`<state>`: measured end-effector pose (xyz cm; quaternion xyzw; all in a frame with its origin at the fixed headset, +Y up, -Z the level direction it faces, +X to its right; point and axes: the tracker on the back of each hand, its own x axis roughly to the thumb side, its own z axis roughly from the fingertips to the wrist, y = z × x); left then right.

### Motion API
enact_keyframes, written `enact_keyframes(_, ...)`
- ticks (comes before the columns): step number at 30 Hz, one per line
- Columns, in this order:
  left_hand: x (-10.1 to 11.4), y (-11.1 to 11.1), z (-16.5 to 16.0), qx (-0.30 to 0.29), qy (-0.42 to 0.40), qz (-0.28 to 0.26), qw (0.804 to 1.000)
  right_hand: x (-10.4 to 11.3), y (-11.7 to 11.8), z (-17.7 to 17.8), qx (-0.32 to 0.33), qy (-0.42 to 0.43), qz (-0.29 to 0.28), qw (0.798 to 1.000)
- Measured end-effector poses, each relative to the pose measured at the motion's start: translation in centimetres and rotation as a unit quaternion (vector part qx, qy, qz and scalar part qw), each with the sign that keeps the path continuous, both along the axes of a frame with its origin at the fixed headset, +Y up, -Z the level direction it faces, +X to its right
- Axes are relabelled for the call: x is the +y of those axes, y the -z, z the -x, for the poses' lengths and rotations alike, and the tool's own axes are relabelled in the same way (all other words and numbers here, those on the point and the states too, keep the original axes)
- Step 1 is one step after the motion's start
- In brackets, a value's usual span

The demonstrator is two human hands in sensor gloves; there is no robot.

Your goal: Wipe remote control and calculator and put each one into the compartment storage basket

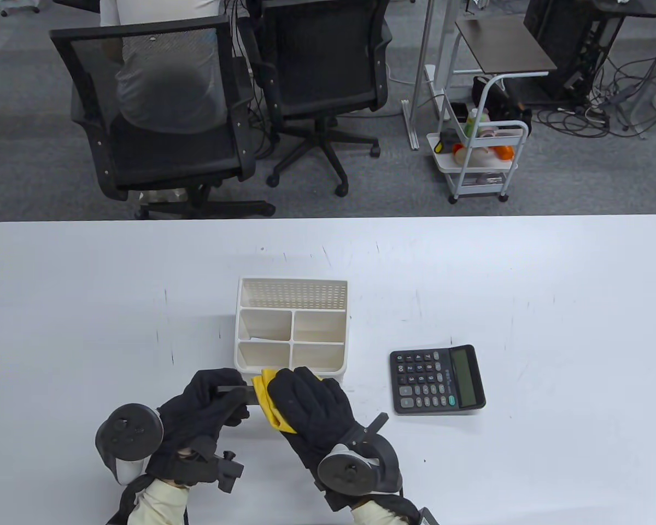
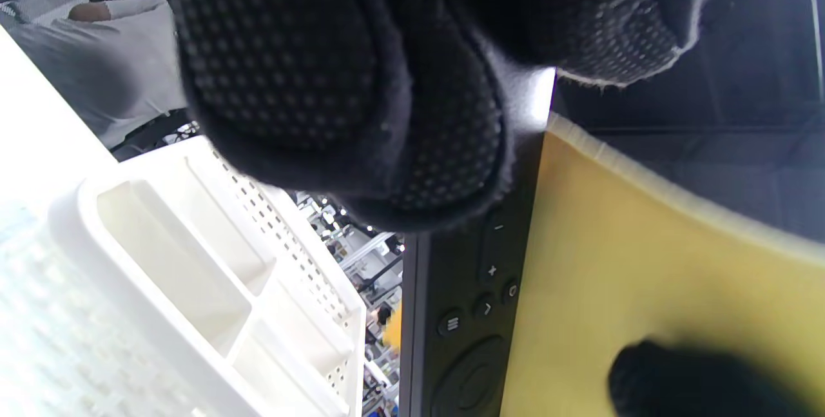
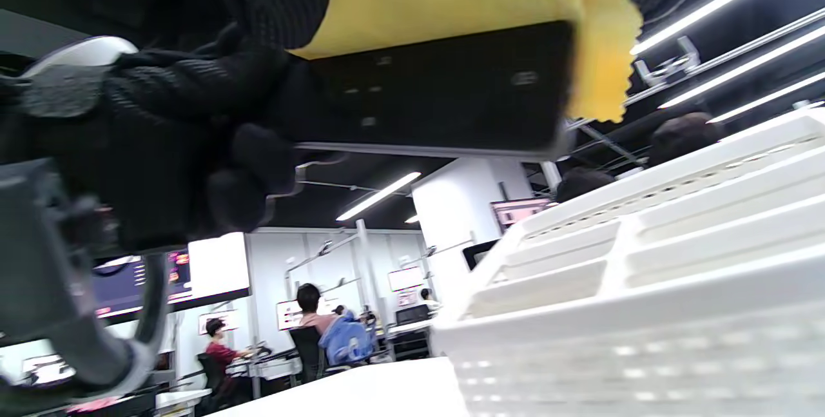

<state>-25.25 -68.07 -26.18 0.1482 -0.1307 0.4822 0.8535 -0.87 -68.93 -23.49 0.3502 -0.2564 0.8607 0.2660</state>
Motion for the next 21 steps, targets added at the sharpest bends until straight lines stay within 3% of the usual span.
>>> enact_keyframes(5, 0.0, 0.0, 0.5, 0.0, -0.038, 0.013, 0.999, 0.5, -0.4, 0.0, -0.022, -0.045, -0.063, 0.997)
enact_keyframes(8, 0.4, -0.1, 0.8, 0.001, -0.048, 0.002, 0.999, 0.5, 0.0, -0.6, -0.037, -0.043, -0.07, 0.996)
enact_keyframes(17, 3.0, 0.4, 0.1, 0.008, -0.023, -0.04, 0.999, 0.9, 2.0, -4.0, -0.125, 0.045, -0.014, 0.991)
enact_keyframes(21, 5.0, 1.6, -1.5, 0.023, 0.009, -0.057, 0.998, 0.5, 3.0, -6.3, -0.16, 0.11, 0.055, 0.979)
